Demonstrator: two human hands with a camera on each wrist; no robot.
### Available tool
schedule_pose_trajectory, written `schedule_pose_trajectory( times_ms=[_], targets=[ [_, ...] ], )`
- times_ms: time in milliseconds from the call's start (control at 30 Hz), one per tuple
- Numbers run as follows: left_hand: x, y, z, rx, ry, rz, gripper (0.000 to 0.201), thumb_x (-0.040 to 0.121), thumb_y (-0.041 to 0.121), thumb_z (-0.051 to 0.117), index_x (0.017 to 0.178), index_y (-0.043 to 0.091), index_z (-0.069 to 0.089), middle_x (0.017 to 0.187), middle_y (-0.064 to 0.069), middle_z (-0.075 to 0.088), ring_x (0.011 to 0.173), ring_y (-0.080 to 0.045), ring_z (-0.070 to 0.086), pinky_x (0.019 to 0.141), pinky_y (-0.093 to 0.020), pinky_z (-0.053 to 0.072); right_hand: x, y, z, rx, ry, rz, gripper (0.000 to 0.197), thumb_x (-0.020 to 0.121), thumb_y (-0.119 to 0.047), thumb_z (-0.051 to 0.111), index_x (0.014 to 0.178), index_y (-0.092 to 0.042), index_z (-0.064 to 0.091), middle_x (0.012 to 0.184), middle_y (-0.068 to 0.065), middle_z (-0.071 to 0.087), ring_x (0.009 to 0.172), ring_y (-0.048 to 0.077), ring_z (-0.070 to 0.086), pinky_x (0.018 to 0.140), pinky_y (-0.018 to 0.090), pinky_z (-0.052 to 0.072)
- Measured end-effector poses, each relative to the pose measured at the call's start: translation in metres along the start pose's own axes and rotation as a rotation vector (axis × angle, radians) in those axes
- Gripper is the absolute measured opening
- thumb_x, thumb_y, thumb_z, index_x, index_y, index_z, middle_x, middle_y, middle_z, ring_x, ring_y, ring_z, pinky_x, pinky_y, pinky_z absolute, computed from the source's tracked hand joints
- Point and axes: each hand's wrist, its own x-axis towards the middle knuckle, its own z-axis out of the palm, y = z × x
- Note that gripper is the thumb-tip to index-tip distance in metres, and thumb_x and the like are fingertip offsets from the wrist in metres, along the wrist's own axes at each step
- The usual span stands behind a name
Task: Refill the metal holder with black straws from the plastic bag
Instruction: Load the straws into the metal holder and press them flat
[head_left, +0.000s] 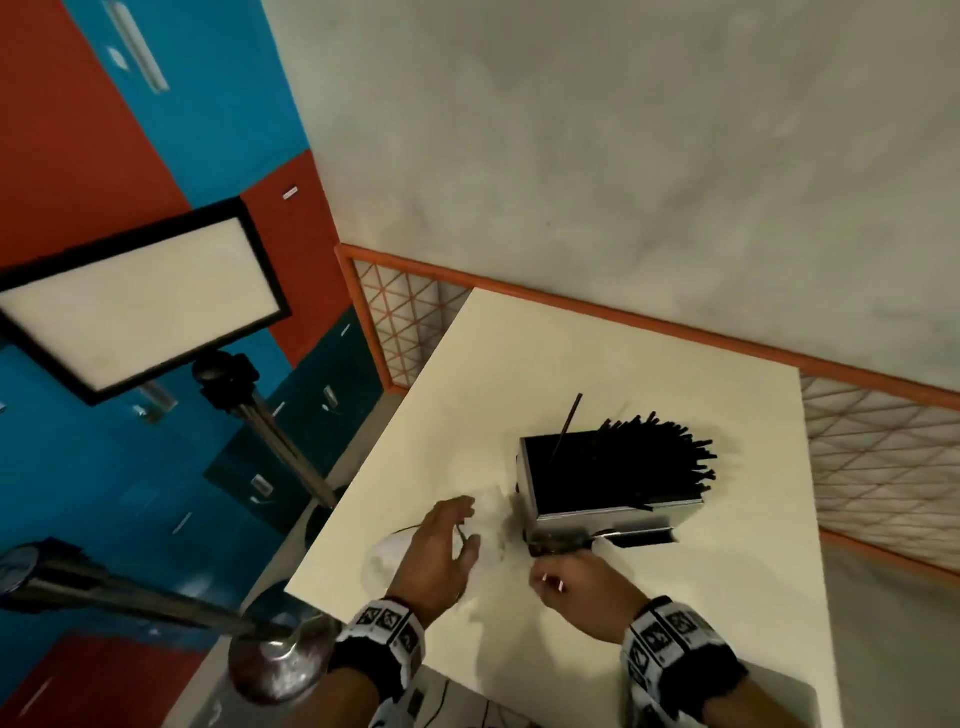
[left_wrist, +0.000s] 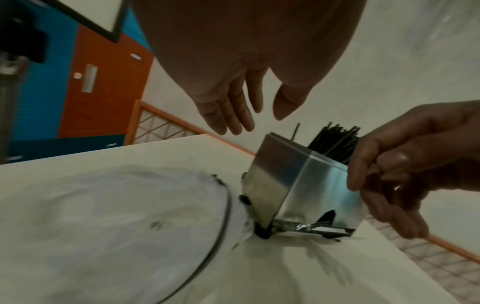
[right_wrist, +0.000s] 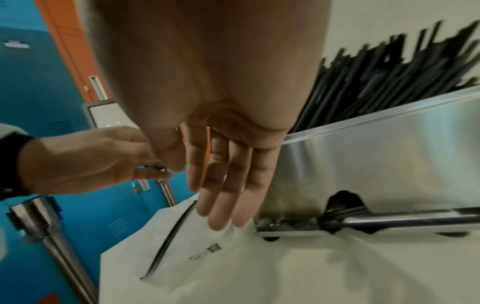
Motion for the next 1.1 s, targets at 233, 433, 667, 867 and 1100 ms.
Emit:
schedule_pose_trajectory(
  times_ms=[233, 433, 667, 867, 1100],
  targets=[
    [0.078, 0.079, 0.059, 0.033, -0.191, 0.028, 0.127, 0.064, 0.072, 0.073, 0.158, 0.014, 0.011, 0.149, -0.004, 0.036, 0.138, -0.019, 0.036, 0.116, -0.035, 0.033, -0.008, 0.033, -0.093, 0.117, 0.321, -0.104, 0.012, 0.089, -0.016, 0.057, 0.089, -0.022, 0.068, 0.081, -0.010, 0.068, 0.073, 0.006, 0.061, 0.070, 0.025, 0.048],
    [0.114, 0.105, 0.100, 0.243, -0.211, 0.020, 0.141, 0.052, 0.078, 0.066, 0.158, 0.017, -0.004, 0.160, -0.010, 0.019, 0.147, -0.028, 0.024, 0.118, -0.042, 0.034, 0.009, 0.073, -0.161, 0.059, 0.704, -0.040, 0.017, 0.089, -0.010, 0.056, 0.101, -0.016, 0.067, 0.100, 0.001, 0.063, 0.096, 0.019, 0.057, 0.084, 0.030, 0.046],
    [0.112, 0.114, 0.121, 0.247, -0.153, 0.103, 0.131, 0.063, 0.067, 0.078, 0.158, 0.015, 0.004, 0.161, -0.005, 0.022, 0.148, -0.023, 0.020, 0.120, -0.045, 0.031, 0.030, 0.125, -0.171, 0.185, 0.584, 0.203, 0.038, 0.095, -0.038, 0.051, 0.132, -0.028, 0.052, 0.132, -0.002, 0.051, 0.113, 0.021, 0.052, 0.096, 0.033, 0.041],
    [0.110, 0.112, 0.124, 0.211, -0.138, 0.102, 0.123, 0.063, 0.070, 0.071, 0.158, 0.020, 0.011, 0.152, 0.002, 0.031, 0.137, -0.020, 0.041, 0.104, -0.039, 0.050, 0.035, 0.132, -0.140, 0.251, 0.495, 0.211, 0.027, 0.098, -0.039, 0.047, 0.113, -0.023, 0.063, 0.114, 0.000, 0.063, 0.103, 0.020, 0.059, 0.084, 0.026, 0.040],
    [0.112, 0.115, 0.121, 0.146, -0.209, 0.016, 0.127, 0.061, 0.071, 0.072, 0.159, 0.028, 0.003, 0.156, 0.004, 0.029, 0.138, -0.019, 0.042, 0.101, -0.038, 0.052, 0.038, 0.128, -0.128, 0.300, 0.556, 0.192, 0.022, 0.097, -0.035, 0.047, 0.102, -0.023, 0.065, 0.100, 0.000, 0.067, 0.091, 0.018, 0.061, 0.084, 0.034, 0.050]
  ],
)
